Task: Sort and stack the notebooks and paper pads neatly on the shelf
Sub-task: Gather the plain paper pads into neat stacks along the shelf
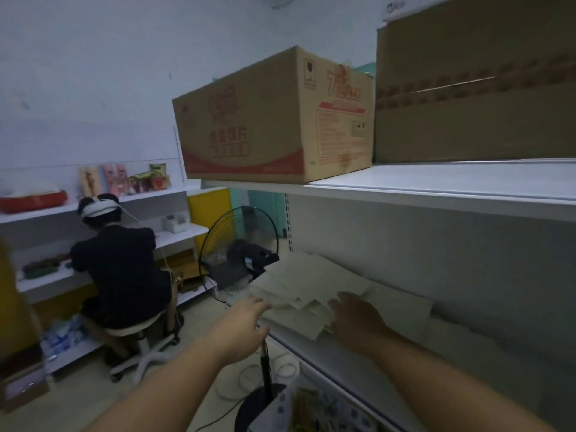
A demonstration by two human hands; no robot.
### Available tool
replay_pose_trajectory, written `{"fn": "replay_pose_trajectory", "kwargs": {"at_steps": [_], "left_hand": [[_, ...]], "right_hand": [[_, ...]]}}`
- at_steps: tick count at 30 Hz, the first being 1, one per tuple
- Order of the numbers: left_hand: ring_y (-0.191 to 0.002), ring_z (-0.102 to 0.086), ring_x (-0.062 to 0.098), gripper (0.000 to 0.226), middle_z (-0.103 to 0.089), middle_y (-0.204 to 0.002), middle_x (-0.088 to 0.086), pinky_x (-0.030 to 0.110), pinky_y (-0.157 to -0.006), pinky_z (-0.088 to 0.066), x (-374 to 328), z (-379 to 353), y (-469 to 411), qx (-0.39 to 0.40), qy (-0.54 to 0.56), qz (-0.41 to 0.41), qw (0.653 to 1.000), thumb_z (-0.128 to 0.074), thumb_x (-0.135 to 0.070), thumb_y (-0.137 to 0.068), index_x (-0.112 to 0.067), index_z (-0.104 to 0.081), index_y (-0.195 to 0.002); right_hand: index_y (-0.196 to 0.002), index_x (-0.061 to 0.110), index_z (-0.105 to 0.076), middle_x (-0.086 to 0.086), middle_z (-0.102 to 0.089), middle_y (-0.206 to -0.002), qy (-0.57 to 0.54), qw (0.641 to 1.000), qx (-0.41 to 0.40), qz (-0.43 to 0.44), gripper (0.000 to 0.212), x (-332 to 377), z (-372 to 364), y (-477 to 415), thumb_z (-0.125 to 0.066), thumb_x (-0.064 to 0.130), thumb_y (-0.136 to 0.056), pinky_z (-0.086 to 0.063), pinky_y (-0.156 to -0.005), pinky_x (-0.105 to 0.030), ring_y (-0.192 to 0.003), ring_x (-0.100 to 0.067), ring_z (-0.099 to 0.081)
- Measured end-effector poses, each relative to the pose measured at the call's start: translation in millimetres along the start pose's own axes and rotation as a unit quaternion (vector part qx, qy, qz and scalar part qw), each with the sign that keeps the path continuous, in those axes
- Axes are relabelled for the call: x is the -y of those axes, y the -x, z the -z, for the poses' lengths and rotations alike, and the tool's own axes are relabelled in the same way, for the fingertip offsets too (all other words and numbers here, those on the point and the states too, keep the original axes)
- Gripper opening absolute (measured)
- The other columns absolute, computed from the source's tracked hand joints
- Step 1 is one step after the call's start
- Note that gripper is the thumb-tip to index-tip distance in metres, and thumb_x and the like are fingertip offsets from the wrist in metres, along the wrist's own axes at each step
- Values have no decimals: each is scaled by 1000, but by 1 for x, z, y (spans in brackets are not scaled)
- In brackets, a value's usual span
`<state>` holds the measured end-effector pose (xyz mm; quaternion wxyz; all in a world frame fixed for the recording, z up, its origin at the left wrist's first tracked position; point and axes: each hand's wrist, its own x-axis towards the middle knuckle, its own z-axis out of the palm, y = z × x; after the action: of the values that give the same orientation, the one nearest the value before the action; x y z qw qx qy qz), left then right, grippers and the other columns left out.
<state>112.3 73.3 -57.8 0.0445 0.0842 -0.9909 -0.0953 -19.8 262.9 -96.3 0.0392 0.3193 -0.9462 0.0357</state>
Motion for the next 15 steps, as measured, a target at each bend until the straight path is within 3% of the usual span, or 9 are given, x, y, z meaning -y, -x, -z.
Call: {"fn": "replay_pose_trajectory", "kwargs": {"at_steps": [3, 6, 11, 15], "left_hand": [[-134, -33, 12, 44, -39, -144, -4, 25, -109, -28, 28, 3, -27, 5, -4, -7, 1000, -42, -34, -97, -24, -42, -139], [-129, -41, 11, 40, -42, -142, -5, 24, -105, -34, 61, -1, -56, 35, 8, -6, 999, -44, -34, -96, -25, -48, -135], [-127, -45, 10, 38, -48, -140, -6, 19, -100, -34, 104, -7, -110, 37, 55, -49, 997, -47, -32, -95, -26, -51, -132], [-119, -52, 8, 35, -56, -132, -8, 14, -90, -37, 126, -5, -150, 54, 112, -103, 987, -49, -30, -94, -25, -56, -128]], "right_hand": [[-133, 14, -39, -12, -36, -142, 6, 998, -36, -45, 45, 10, -5, -39, -43, 35, -92, -38, -102, -38, -130, -28, -34], [-143, 17, -25, -11, -18, -154, 7, 996, -8, -91, 62, 14, -18, -66, -43, 46, -91, -27, -110, -43, -139, -29, -21], [-145, 16, -22, -9, -19, -155, -12, 995, 32, -97, 59, 16, -31, -86, -41, 39, -95, -29, -112, -39, -140, -27, -23], [-151, 16, -10, -9, -6, -159, -46, 991, 53, -113, 80, 16, -28, -76, -18, 66, -89, -22, -115, -29, -145, -20, -17]]}}
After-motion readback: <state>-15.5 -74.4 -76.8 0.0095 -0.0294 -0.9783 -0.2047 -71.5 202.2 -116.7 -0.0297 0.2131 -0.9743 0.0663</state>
